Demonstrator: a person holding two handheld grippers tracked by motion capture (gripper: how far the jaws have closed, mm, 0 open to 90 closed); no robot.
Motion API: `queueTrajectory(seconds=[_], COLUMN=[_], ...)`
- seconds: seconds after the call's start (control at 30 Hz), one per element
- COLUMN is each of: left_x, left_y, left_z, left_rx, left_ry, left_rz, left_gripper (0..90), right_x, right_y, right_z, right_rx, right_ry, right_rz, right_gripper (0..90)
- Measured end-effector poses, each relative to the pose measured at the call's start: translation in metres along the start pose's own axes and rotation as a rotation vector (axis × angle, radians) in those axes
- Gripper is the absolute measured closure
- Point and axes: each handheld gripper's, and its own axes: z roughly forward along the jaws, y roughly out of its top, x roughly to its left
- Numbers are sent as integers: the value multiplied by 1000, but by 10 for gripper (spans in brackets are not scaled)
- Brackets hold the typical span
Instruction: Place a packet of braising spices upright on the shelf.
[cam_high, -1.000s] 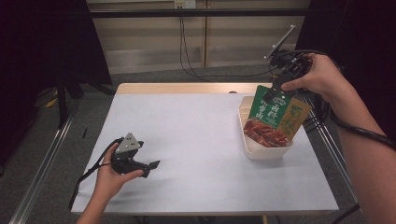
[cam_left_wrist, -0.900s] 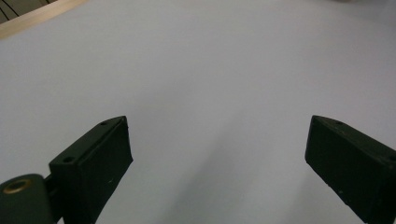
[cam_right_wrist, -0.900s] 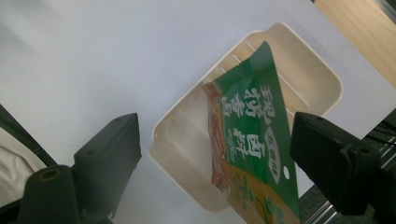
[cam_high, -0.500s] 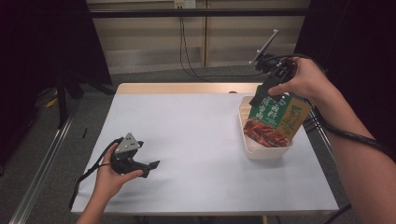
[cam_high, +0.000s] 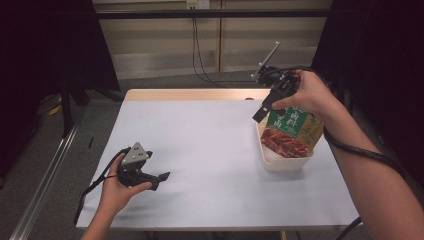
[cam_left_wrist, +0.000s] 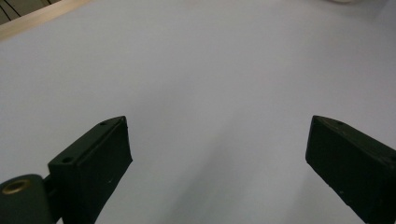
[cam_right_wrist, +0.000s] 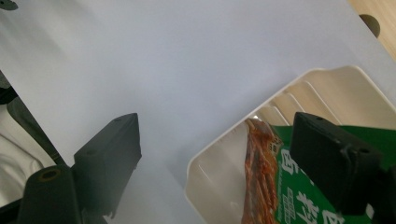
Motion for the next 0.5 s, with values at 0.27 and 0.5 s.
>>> queueTrajectory(seconds=[0.27, 0.5], left_x=[0, 1], left_y=[0, 0], left_z=[-1, -1], left_rx=[6, 0], left_ry=[1, -5], left_rz=[1, -3], left_gripper=[65, 64], right_x=[10, 16], right_y=[2, 5], right_z=[20, 33], right_rx=[-3, 5], right_ry=[26, 27], right_rz=[-37, -57], right_gripper=[171, 172])
